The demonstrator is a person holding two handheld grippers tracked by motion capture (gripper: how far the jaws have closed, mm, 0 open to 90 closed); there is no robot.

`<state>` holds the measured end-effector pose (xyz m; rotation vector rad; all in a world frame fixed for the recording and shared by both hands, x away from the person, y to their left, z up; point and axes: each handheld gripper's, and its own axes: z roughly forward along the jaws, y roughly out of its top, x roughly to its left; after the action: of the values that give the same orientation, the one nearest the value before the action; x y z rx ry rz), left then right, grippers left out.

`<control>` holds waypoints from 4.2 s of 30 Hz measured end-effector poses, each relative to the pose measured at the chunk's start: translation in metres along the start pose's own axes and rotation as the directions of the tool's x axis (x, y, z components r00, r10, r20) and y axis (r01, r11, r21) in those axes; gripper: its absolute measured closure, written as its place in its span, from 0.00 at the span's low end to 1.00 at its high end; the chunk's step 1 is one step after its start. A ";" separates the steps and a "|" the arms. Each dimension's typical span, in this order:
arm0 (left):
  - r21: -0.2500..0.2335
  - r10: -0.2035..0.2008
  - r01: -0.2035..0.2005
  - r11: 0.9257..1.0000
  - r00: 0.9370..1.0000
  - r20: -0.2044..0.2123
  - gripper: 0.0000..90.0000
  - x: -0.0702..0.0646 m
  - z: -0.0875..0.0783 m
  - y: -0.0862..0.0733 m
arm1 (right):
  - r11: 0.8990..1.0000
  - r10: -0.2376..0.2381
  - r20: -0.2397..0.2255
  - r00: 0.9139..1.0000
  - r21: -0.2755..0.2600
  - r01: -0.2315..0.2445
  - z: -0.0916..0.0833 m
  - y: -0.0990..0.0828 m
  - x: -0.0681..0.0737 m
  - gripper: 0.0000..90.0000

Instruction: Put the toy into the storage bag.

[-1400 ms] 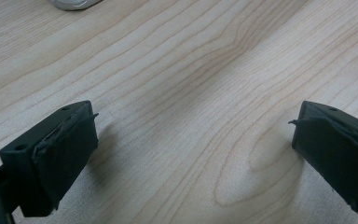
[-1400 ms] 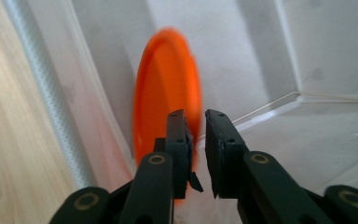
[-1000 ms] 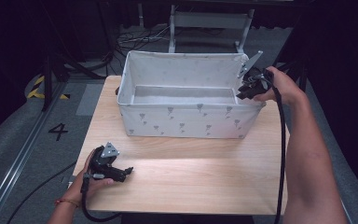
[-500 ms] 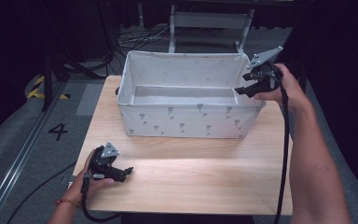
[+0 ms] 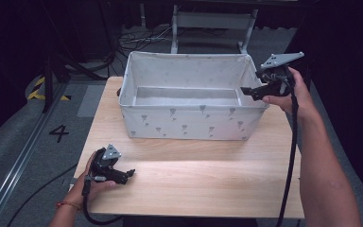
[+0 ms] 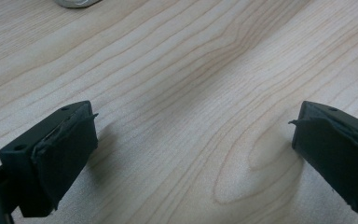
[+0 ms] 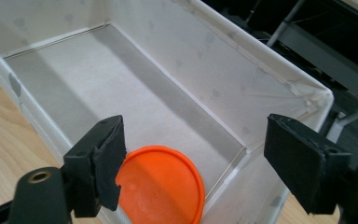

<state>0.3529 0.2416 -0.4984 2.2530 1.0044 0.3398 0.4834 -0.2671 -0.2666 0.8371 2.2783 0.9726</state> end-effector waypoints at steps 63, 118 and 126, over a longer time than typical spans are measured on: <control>0.001 -0.003 0.003 1.000 1.000 -0.001 0.00 0.000 0.000 0.000 | 0.996 -0.082 0.099 0.992 0.048 0.077 -0.043 -0.103 0.074 0.19; 0.001 -0.009 0.009 1.000 1.000 -0.004 0.00 -0.001 0.000 0.000 | 0.958 0.272 -0.030 0.962 0.105 -0.267 -0.017 -0.297 0.095 0.17; 0.002 -0.016 0.016 1.000 1.000 -0.013 0.00 -0.001 -0.001 -0.001 | 0.938 0.319 0.034 0.947 0.130 -0.320 -0.015 -0.297 0.092 0.04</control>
<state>0.3514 0.2410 -0.4983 2.2463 1.0292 0.3472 0.3126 -0.3717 -0.5046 1.2994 2.2584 0.9521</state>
